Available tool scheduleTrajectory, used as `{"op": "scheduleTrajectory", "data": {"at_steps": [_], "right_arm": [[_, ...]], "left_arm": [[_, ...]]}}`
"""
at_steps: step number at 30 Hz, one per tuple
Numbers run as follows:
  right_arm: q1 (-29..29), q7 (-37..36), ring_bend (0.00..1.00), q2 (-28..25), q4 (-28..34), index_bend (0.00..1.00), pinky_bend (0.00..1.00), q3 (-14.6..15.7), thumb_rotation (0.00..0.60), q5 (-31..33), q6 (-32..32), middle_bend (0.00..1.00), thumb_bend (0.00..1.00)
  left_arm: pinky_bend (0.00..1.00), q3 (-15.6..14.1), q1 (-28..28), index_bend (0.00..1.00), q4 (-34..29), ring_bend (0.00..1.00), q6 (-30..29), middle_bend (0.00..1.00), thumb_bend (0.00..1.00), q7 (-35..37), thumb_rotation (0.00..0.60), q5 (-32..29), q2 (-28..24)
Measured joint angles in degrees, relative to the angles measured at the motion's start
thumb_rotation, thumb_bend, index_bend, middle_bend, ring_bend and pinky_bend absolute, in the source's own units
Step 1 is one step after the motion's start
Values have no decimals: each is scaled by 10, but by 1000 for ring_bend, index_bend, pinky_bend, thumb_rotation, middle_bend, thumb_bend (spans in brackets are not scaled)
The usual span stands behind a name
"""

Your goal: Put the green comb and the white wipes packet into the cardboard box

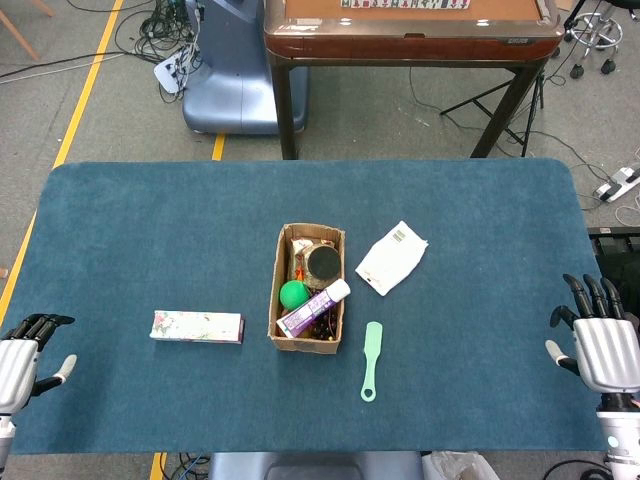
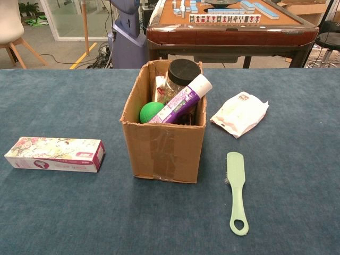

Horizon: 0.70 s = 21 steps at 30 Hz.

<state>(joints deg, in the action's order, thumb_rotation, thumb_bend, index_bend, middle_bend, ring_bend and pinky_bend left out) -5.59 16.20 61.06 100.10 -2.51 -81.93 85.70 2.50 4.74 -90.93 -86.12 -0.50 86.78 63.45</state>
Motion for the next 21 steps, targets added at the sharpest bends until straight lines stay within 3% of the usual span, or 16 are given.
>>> {"op": "scheduleTrajectory", "data": {"at_steps": [11,21], "right_arm": [[-22,-2,0,24,-25,524,0,3,600,-13,-45,137,186],[-101,12,0,48,-57,385,15,-8,600,-44,-143,139,113]], "left_arm": [[406,0,-7,300,-2,231,-13,322,278,10,600,1,-5],[406,1,-10,300,-3,231,-18,322,279,12,600,-1,-7]]}}
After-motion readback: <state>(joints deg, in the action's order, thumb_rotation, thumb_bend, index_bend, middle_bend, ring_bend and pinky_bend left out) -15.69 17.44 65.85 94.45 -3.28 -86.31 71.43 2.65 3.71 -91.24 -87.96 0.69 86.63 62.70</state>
